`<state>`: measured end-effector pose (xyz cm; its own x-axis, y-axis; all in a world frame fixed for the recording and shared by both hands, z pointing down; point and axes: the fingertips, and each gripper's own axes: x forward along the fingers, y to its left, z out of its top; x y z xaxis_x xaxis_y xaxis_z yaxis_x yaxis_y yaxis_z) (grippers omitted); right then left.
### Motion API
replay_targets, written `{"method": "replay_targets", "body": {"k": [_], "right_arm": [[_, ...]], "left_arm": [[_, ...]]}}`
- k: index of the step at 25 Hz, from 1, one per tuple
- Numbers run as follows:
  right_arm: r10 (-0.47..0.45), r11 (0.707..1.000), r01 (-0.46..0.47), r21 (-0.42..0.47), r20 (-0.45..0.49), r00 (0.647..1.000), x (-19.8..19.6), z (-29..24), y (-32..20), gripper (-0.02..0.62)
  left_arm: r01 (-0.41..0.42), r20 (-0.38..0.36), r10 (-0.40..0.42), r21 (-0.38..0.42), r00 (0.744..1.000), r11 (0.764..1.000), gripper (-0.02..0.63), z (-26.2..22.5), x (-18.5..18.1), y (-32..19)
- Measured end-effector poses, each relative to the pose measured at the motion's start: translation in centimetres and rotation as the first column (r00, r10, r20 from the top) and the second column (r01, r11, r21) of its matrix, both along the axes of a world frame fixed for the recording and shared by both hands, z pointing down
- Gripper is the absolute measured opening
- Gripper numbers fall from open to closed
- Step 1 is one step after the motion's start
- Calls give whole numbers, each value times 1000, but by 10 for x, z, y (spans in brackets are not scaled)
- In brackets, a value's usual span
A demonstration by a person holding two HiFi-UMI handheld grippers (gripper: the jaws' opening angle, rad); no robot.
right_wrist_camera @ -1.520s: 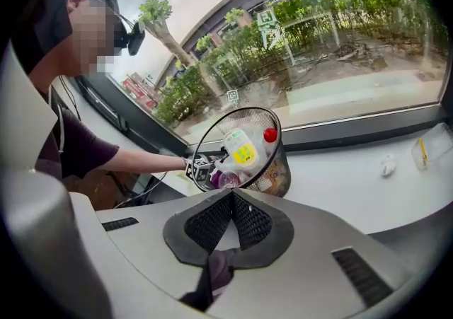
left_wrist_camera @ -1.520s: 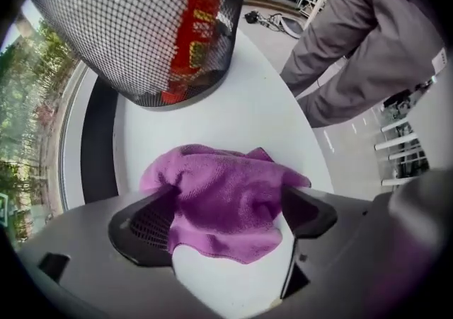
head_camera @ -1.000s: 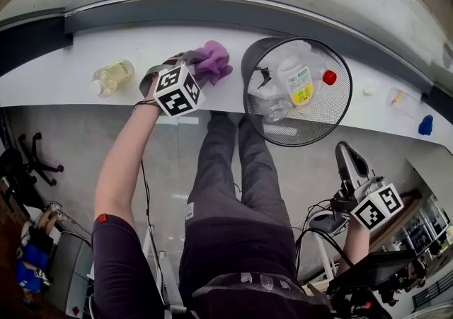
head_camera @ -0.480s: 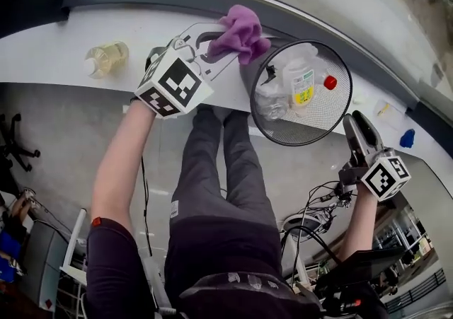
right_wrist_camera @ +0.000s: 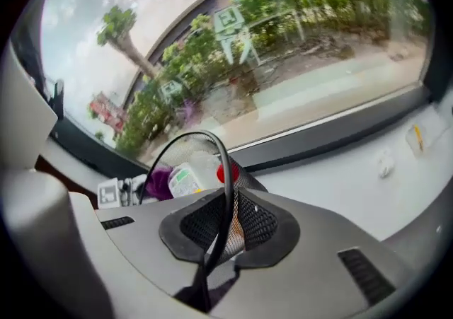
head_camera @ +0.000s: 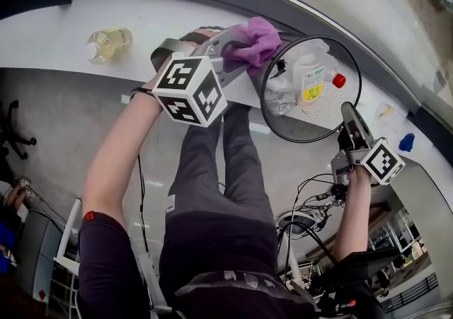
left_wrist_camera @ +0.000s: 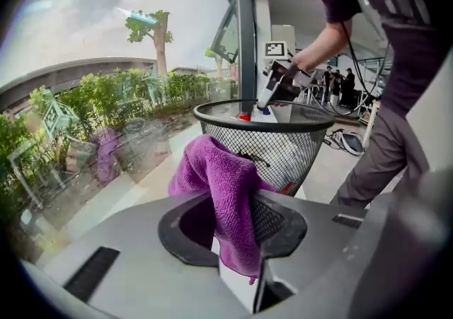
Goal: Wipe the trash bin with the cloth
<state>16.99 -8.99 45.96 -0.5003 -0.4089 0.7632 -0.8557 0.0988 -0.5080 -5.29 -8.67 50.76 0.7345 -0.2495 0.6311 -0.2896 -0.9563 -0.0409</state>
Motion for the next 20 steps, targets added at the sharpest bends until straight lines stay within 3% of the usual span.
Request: {"method": "replay_targets", "body": {"k": [2,6,10,16,20], "right_arm": [[41,999,-42,8,65,997,-3,0,-2,51],[115,993,-115,-1,30,993,10,3,-2,51],[248,968,-247,-45,20,968,24,4,8,60],[352,934,-350,-70,17,936,29,5,11,61],[448,891,-441,-104,56,892,32,7,18,68]], "left_arm": [[-32,49,31,29,998,999,87,1,0,7],[-105,143,92,80,985,991,86,-1,1,27],[-117,152,106,65,983,991,86,-4,2,49],[-50,149,43,50,988,997,87,-10,5,78],[-74,136,68,38,988,997,87,-16,16,105]]}}
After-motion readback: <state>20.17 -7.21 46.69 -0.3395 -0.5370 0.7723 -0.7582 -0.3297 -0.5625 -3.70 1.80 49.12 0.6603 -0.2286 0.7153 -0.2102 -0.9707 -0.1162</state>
